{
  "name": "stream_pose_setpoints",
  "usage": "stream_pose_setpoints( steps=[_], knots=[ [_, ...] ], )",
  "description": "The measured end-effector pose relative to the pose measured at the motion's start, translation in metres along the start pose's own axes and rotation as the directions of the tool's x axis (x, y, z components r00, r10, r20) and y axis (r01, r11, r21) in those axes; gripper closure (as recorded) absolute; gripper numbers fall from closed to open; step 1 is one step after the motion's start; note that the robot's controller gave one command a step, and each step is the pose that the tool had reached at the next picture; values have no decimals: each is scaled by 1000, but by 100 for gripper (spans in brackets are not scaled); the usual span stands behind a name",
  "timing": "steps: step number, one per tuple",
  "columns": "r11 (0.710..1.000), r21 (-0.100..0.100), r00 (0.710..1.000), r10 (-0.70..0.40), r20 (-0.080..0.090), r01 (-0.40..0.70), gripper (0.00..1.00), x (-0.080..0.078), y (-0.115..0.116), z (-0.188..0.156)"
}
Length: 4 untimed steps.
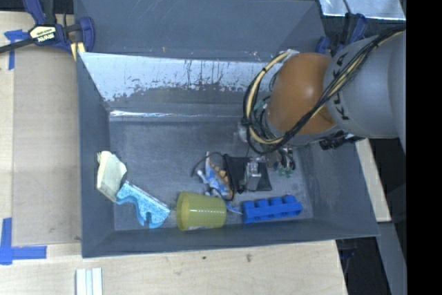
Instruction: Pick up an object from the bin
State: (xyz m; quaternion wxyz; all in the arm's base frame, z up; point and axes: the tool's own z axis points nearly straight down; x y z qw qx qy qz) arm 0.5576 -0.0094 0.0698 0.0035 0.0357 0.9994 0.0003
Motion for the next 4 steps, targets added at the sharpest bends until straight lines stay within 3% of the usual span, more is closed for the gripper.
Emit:
stream_pose_setpoints(
  steps=[1,2,4],
  knots=[
    [1000,1,1000,-8,1,8,0,0,1,-1],
    [1000,0,1000,-1,5,1,100,-2,0,-1],
    [1000,0,1000,-1,3,1,100,-1,0,-5]
  ],
)
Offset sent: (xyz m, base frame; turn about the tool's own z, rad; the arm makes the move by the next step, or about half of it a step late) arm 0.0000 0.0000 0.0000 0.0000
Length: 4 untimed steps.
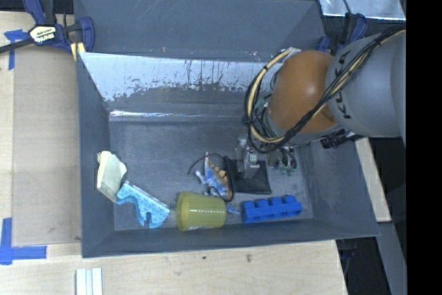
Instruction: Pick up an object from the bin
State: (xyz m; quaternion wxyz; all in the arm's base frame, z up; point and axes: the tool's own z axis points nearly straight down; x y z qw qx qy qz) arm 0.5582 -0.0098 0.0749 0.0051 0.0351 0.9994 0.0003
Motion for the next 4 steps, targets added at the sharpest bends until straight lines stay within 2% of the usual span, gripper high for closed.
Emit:
stream_pose_setpoints(
  steps=[1,3,4],
  knots=[
    [1000,0,1000,0,-8,0,100,2,0,-19],
    [1000,0,1000,0,7,0,100,-2,0,-52],
    [1000,0,1000,0,6,0,100,-2,0,-56]
  ],
)
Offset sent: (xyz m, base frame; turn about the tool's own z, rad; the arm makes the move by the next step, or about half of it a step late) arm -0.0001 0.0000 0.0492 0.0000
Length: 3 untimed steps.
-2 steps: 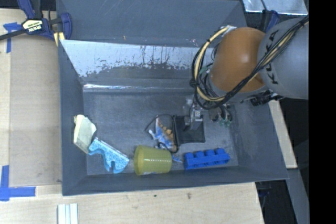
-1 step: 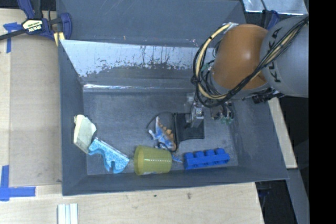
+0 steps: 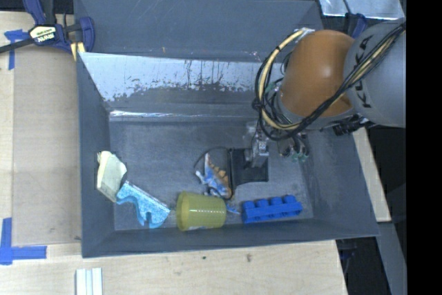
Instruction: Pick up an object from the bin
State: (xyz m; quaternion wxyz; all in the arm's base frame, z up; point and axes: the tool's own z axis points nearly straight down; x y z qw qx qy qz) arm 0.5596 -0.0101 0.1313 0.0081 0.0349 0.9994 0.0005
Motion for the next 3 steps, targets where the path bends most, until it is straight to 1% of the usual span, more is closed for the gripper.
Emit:
stream_pose_setpoints(
  steps=[3],
  knots=[
    [1000,0,1000,0,-1,0,100,0,0,-24]
  ],
)
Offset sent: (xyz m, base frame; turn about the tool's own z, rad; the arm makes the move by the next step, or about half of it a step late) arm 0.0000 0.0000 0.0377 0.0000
